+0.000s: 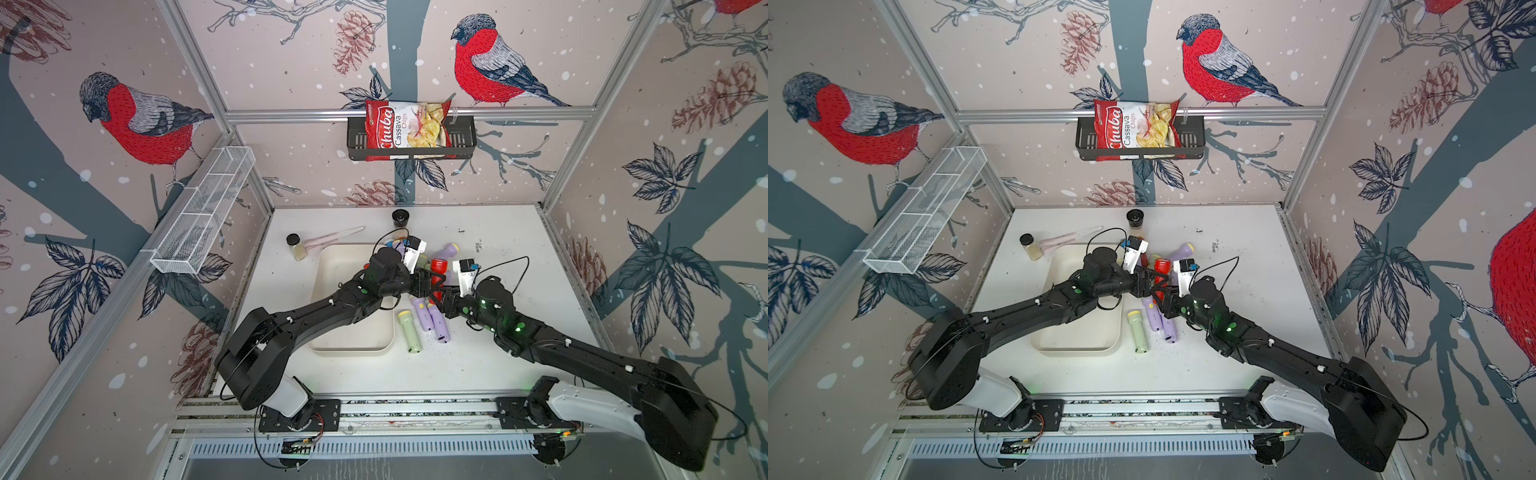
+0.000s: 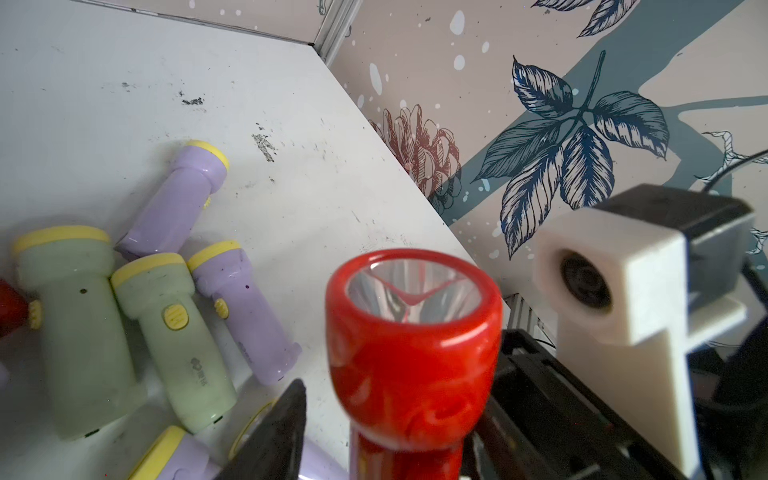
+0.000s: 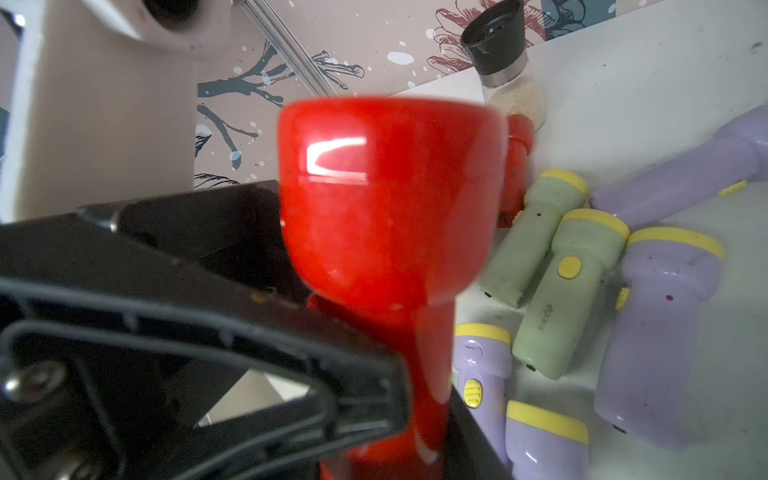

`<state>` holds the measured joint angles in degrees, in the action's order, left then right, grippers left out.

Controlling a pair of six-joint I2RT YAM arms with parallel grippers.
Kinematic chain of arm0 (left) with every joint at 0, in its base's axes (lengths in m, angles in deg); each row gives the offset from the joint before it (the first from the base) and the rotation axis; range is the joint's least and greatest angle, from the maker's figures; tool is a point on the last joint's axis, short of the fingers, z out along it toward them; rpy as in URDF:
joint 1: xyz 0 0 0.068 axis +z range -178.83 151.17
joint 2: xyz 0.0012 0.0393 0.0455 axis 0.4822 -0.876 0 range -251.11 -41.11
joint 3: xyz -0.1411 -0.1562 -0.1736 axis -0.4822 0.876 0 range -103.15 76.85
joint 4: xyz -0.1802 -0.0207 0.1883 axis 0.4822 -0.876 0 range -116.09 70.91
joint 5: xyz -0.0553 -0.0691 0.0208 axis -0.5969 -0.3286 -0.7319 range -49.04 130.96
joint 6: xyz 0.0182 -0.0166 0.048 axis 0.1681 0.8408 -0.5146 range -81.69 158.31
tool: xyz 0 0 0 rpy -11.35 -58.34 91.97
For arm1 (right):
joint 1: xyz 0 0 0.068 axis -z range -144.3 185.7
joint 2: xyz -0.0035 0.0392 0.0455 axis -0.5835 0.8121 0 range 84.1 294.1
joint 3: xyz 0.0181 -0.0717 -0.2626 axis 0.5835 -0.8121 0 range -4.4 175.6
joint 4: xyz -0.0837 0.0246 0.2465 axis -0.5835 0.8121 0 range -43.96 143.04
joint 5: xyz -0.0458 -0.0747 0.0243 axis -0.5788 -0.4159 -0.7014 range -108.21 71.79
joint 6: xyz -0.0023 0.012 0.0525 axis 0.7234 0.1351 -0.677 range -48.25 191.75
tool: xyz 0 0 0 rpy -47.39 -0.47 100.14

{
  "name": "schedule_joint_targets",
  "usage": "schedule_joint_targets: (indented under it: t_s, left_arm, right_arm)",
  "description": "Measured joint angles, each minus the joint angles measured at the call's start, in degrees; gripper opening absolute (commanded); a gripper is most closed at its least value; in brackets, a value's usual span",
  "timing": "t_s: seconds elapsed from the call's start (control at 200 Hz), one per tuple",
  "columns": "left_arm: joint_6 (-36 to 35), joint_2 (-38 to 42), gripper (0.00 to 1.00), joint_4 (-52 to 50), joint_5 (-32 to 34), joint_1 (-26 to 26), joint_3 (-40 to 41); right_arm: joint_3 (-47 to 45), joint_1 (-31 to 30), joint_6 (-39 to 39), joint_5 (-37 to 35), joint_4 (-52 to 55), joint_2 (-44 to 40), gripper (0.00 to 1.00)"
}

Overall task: Put the flashlights into the storage boxes
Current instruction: Pick up the flashlight from the center of the board.

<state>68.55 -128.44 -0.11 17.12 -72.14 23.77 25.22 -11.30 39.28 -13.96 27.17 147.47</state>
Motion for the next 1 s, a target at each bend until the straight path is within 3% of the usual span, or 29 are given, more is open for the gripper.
schedule_joint_targets:
  t_s: [0.145, 0.54, 0.605, 0.72, 0.745, 0.755, 0.77, 1.001]
  left_arm:
    - [1.31, -0.63, 0.47, 0.02, 0.37, -0.59, -0.20]
    - [2.49, -0.50, 0.35, -2.56, 2.89, -0.72, -1.11]
    - [2.43, -0.28, 0.33, -3.04, 3.15, -0.74, -1.11]
    - [1.57, 0.04, 0.31, -3.37, 5.33, -0.85, -1.11]
    - [1.36, 0.13, 0.31, -3.45, 5.66, -0.81, -1.11]
    - [1.36, 0.13, 0.31, -3.48, 5.79, -0.79, -1.11]
    - [1.36, 0.17, 0.31, -3.56, 5.99, -0.76, -1.11]
    - [0.85, 2.25, 0.31, -8.96, 6.45, 2.95, -1.11]
  right_arm:
    - [1.27, -1.99, 1.55, -2.54, 2.45, 1.25, 0.32]
    - [3.80, -4.02, 4.44, -8.90, 5.11, 3.74, 0.37]
    - [3.89, -4.09, 4.46, -9.11, 5.22, 3.82, 0.43]
    - [3.93, -4.31, 3.96, -9.29, 5.35, 3.82, 0.64]
    - [3.93, -4.33, 3.96, -9.01, 5.44, 3.80, 0.74]
    - [3.93, -4.33, 3.96, -8.94, 5.44, 3.78, 0.91]
    - [3.93, -4.33, 3.96, -8.87, 5.44, 3.78, 1.00]
    - [4.61, -4.26, 4.24, -9.49, 5.66, 3.32, 0.99]
